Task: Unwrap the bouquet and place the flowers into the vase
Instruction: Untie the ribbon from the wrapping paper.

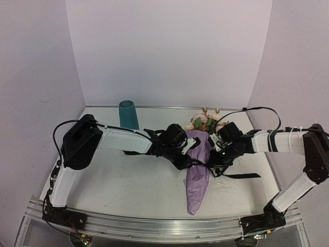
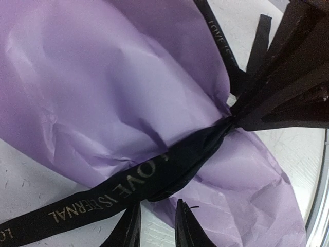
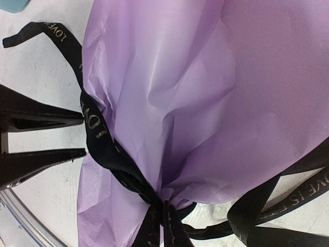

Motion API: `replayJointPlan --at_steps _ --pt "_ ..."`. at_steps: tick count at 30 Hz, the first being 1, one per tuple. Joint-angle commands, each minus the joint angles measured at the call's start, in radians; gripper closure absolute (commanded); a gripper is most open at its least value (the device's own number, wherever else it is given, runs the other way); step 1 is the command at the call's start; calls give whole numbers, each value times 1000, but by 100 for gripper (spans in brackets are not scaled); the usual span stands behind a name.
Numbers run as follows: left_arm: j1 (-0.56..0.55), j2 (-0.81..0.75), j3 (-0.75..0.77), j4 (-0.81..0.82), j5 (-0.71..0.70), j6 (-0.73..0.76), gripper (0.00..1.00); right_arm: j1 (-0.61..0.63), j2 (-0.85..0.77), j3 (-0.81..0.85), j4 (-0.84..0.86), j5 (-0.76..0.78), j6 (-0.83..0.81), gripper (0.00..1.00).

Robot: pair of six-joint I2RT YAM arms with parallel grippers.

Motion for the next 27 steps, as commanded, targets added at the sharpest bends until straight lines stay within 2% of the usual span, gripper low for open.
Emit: replayJointPlan --at_steps 1,11,18,27 --pt "-2 -55 55 17 79 34 76 2 -10 40 -48 -30 -13 94" --pt "-2 10 117 15 110 56 78 2 -3 55 -48 -35 -17 94" --pt "-2 18 124 11 136 52 82 2 7 66 -48 -35 -18 94" --pt "-2 -28 64 11 152 60 78 2 15 71 -48 -35 -19 94"
